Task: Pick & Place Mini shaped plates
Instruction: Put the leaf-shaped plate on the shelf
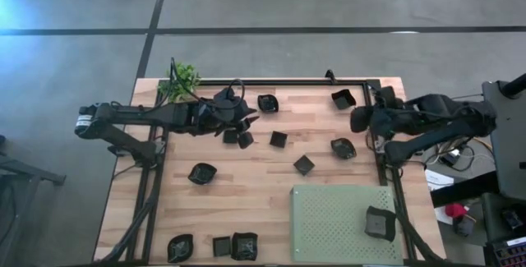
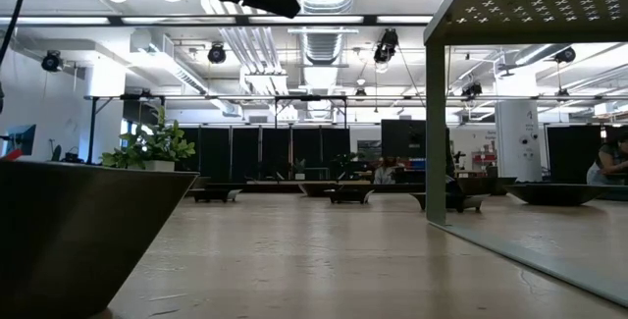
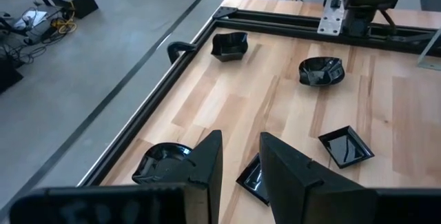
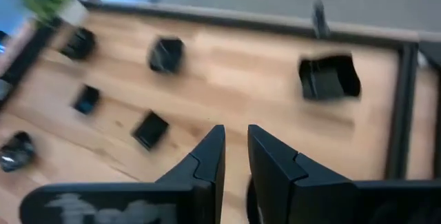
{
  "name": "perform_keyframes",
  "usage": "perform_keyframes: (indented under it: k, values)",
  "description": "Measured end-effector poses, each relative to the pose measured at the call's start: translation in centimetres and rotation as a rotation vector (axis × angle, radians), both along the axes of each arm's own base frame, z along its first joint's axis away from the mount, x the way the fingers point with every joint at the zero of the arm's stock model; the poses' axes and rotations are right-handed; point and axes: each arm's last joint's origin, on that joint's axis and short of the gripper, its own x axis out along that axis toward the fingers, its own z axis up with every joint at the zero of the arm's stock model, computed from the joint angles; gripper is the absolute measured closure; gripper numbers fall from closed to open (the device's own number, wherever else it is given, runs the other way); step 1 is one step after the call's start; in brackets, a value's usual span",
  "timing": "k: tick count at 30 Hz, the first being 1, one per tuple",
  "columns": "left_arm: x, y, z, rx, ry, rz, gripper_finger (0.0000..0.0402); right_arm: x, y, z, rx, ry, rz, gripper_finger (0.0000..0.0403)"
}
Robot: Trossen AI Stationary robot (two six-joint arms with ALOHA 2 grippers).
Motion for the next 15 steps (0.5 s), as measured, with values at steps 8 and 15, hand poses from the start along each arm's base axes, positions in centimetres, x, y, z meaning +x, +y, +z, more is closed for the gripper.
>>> perform_keyframes:
  k: [8,15]
  values:
    - [0.0,0.0,0.0,-0.002,-0.002,0.001,0.0309,0.2,-2.5,-3.7,0.189,0.189,-0.084,0.0342]
    - [0.0,0.0,0.0,-0.002,-0.002,0.001,0.0309,-0.1,-3.8,-7.0,0.333,0.277,-0.147,0.0342]
